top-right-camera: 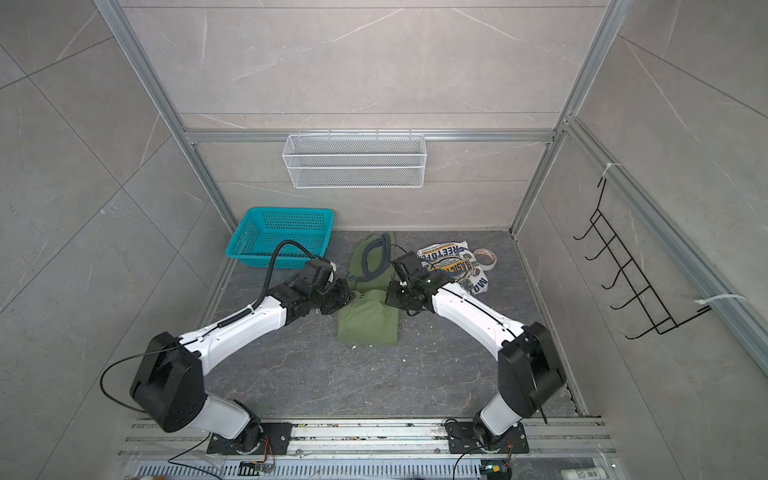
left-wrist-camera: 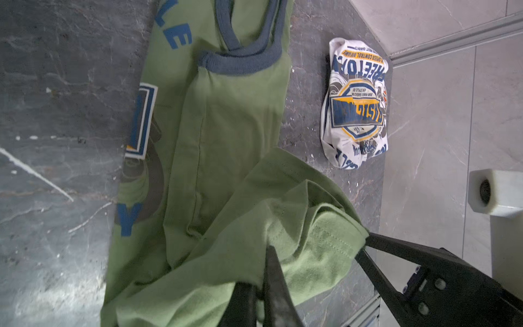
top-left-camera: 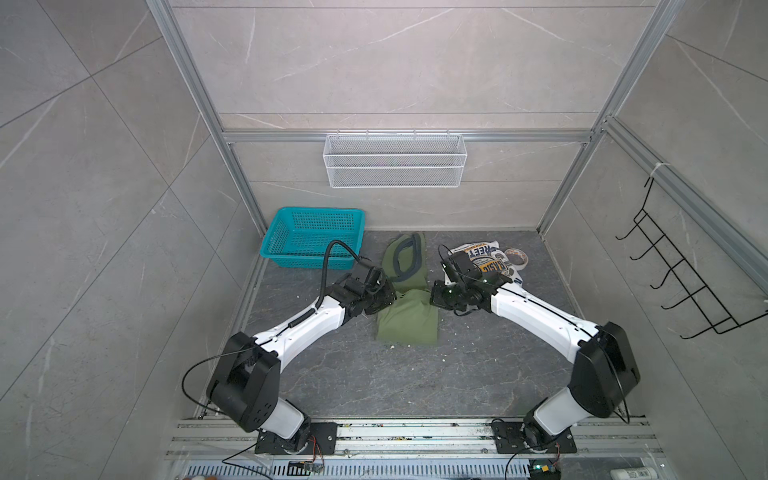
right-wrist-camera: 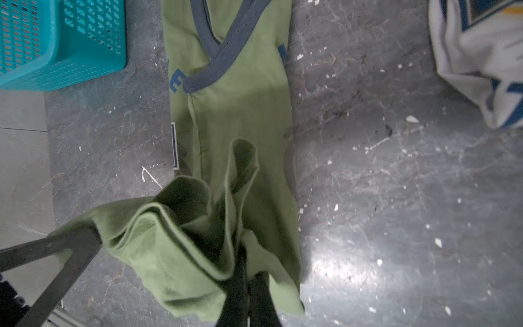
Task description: Fold and stack the tank tops
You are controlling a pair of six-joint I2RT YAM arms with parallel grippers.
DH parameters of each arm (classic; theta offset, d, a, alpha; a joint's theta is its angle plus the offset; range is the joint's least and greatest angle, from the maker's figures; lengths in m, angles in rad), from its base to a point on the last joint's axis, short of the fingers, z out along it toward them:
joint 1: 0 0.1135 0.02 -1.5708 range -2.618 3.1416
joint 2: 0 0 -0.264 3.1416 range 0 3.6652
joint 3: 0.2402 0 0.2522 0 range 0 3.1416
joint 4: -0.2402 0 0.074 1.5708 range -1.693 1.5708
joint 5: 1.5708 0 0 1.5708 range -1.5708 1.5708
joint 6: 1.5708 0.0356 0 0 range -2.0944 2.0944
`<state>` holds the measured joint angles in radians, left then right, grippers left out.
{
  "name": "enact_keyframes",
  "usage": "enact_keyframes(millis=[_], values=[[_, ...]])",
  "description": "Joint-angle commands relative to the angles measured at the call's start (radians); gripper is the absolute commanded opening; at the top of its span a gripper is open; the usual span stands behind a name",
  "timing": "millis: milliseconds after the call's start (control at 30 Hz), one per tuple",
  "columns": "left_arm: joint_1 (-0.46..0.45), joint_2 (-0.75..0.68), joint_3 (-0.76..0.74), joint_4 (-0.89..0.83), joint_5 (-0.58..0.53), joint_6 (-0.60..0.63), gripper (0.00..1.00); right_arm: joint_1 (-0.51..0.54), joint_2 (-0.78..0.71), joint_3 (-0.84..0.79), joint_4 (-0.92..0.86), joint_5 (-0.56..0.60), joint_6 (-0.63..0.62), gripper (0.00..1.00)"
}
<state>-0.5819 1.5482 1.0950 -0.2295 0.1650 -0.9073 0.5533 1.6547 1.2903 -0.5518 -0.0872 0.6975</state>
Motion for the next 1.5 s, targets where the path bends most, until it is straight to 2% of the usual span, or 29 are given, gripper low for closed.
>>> enact_keyframes(millis=[0, 333, 533, 567, 667, 733, 800, 867, 1067, 1267, 1367, 1467], values=[[0.043, 0.061, 0.055, 0.066, 0.049, 0.041, 0.07, -0.035, 0.101, 0.082, 0.029, -0.067, -0.080, 0.00], [0.136, 0.290, 0.184, 0.177, 0.150, 0.071, 0.10, -0.081, 0.293, 0.247, 0.032, -0.080, -0.105, 0.00], [0.166, 0.393, 0.270, 0.150, 0.177, 0.097, 0.21, -0.100, 0.391, 0.324, 0.017, -0.080, -0.119, 0.01], [0.168, 0.404, 0.280, 0.143, 0.177, 0.103, 0.23, -0.105, 0.404, 0.335, 0.013, -0.084, -0.118, 0.05], [0.181, 0.431, 0.315, 0.133, 0.196, 0.114, 0.35, -0.114, 0.433, 0.379, -0.015, -0.084, -0.131, 0.35], [0.189, 0.446, 0.366, 0.067, 0.225, 0.146, 0.42, -0.116, 0.418, 0.393, -0.044, -0.057, -0.143, 0.49], [0.194, 0.421, 0.402, -0.027, 0.194, 0.199, 0.50, -0.115, 0.374, 0.377, -0.066, -0.022, -0.151, 0.59], [0.199, 0.369, 0.400, -0.089, 0.148, 0.245, 0.56, -0.114, 0.317, 0.332, -0.073, -0.004, -0.156, 0.65], [0.202, 0.173, 0.216, -0.123, 0.089, 0.288, 0.59, -0.098, 0.132, 0.101, -0.005, -0.072, -0.158, 0.67], [0.173, -0.036, -0.068, -0.061, 0.122, 0.235, 0.59, -0.091, -0.046, -0.173, 0.108, -0.194, -0.078, 0.67], [0.143, -0.109, -0.171, -0.023, 0.155, 0.213, 0.59, -0.078, -0.109, -0.297, 0.180, -0.261, -0.029, 0.67], [0.117, -0.146, -0.245, 0.022, 0.167, 0.206, 0.59, -0.056, -0.144, -0.372, 0.238, -0.278, 0.001, 0.66]])
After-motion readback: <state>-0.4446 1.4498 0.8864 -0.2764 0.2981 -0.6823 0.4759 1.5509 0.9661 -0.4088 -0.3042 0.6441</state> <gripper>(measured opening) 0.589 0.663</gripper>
